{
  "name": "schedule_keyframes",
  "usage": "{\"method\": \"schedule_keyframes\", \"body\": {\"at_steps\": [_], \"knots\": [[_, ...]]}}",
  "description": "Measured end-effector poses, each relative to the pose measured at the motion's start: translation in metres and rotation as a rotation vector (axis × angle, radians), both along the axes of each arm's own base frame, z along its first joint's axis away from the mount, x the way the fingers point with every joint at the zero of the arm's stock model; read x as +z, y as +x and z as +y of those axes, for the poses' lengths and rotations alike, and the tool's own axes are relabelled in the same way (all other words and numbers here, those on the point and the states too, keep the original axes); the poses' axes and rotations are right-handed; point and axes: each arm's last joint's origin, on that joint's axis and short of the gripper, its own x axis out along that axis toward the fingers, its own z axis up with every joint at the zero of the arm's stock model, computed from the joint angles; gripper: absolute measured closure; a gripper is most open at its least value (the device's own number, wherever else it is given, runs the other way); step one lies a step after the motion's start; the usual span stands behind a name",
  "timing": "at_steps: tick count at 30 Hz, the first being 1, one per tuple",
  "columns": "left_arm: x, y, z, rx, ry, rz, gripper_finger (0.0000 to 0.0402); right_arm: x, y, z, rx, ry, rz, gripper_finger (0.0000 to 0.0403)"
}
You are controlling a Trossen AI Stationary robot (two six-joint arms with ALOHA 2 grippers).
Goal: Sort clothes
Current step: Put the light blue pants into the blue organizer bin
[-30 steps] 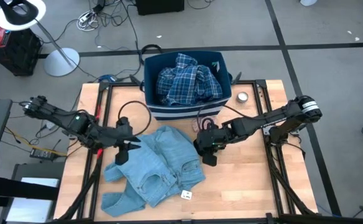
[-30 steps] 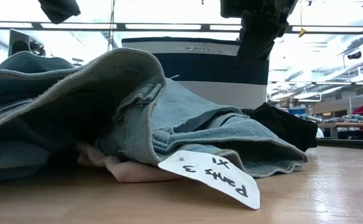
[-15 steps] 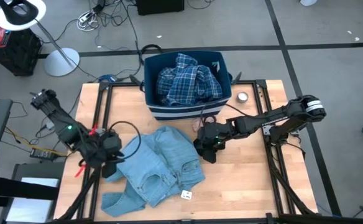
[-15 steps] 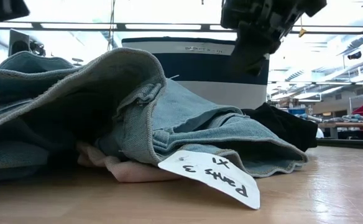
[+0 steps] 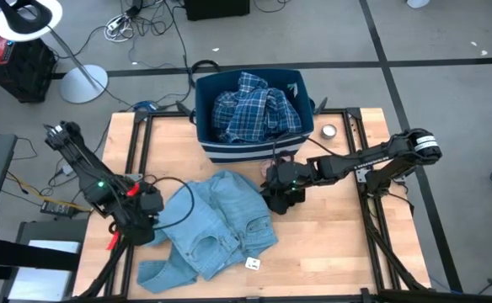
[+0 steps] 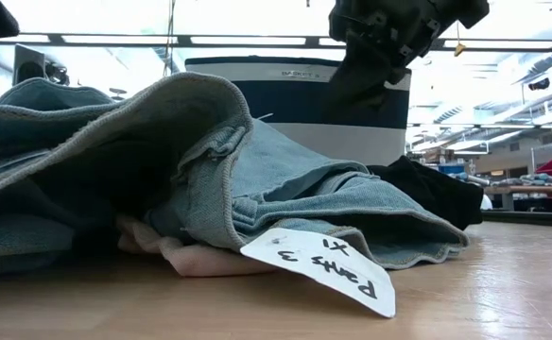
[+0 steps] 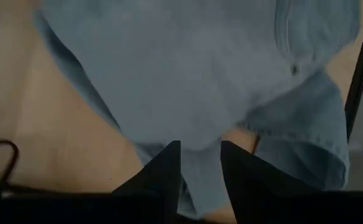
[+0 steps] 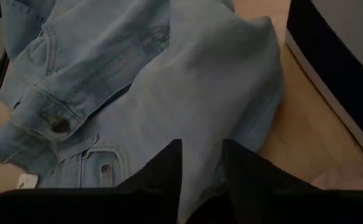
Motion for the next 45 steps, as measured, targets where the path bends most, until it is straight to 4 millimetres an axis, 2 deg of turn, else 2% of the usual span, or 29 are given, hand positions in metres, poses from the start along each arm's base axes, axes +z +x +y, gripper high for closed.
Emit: {"method": "schedule_keyframes", "body": {"at_steps": [5, 11, 19, 26, 32, 45], "knots": [[-0.009, 0.006, -0.01, -0.026, -0.019, 0.098, 0.0282, 0.0, 0.001, -0.004, -0.022, 0.006, -0.004, 0.0239], [-0.021, 0.014, -0.02, -0.082, 0.055, 0.141, 0.0282, -0.001, 0.002, -0.004, -0.023, 0.006, -0.009, 0.0205], [-0.039, 0.025, -0.032, -0.124, 0.133, 0.219, 0.0282, -0.017, 0.012, -0.003, -0.017, 0.011, 0.021, 0.0198], [-0.041, 0.026, -0.033, -0.124, 0.137, 0.227, 0.0282, -0.021, 0.014, -0.002, -0.023, 0.026, 0.035, 0.0197], [-0.039, 0.027, -0.032, -0.115, 0.164, 0.184, 0.0282, -0.02, 0.014, -0.002, -0.022, 0.027, 0.019, 0.0199], [-0.036, 0.036, -0.029, -0.046, 0.353, -0.067, 0.0282, -0.02, 0.015, -0.002, -0.022, 0.027, 0.016, 0.0199]]}}
